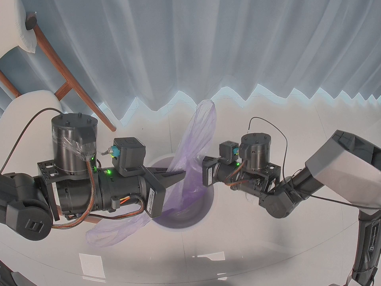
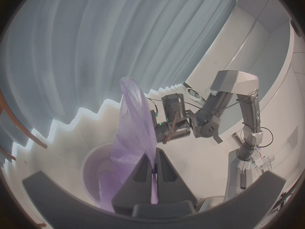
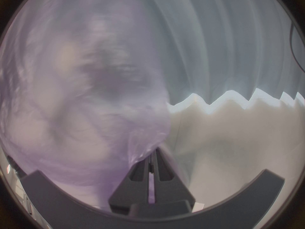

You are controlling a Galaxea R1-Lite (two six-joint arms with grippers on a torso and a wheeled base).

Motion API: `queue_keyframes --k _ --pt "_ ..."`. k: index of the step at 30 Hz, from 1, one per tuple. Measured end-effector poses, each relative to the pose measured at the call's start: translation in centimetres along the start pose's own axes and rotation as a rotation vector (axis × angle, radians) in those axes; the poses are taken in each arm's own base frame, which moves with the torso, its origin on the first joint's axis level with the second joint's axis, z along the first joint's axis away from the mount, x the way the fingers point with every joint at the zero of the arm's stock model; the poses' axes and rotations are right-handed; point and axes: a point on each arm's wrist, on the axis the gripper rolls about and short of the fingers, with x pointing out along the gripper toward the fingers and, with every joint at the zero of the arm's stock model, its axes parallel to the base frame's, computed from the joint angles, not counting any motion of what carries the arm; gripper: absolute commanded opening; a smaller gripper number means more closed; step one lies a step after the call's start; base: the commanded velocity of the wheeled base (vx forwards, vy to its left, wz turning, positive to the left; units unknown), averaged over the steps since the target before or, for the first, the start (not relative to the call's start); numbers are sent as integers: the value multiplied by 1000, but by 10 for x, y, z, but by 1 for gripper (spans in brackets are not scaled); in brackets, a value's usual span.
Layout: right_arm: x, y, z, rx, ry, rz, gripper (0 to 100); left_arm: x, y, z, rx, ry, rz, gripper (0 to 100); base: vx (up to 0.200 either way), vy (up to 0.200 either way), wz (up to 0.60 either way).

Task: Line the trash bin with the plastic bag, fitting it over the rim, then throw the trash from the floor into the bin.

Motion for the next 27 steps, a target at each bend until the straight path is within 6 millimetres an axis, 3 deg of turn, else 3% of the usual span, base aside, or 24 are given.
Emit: queue_keyframes --k 8,14,21,27 --pt "-16 52 -30 8 83 108 0 3 1 0 2 2 -1 0 0 0 0" --pt "-13 65 -46 71 113 37 0 10 3 -1 6 12 -3 0 0 0 0" --pt "-10 46 -32 140 96 -62 0 20 7 4 7 4 10 0 0 0 0" --pt "-45 22 -19 169 137 -142 0 32 13 9 2 -5 46 0 0 0 0"
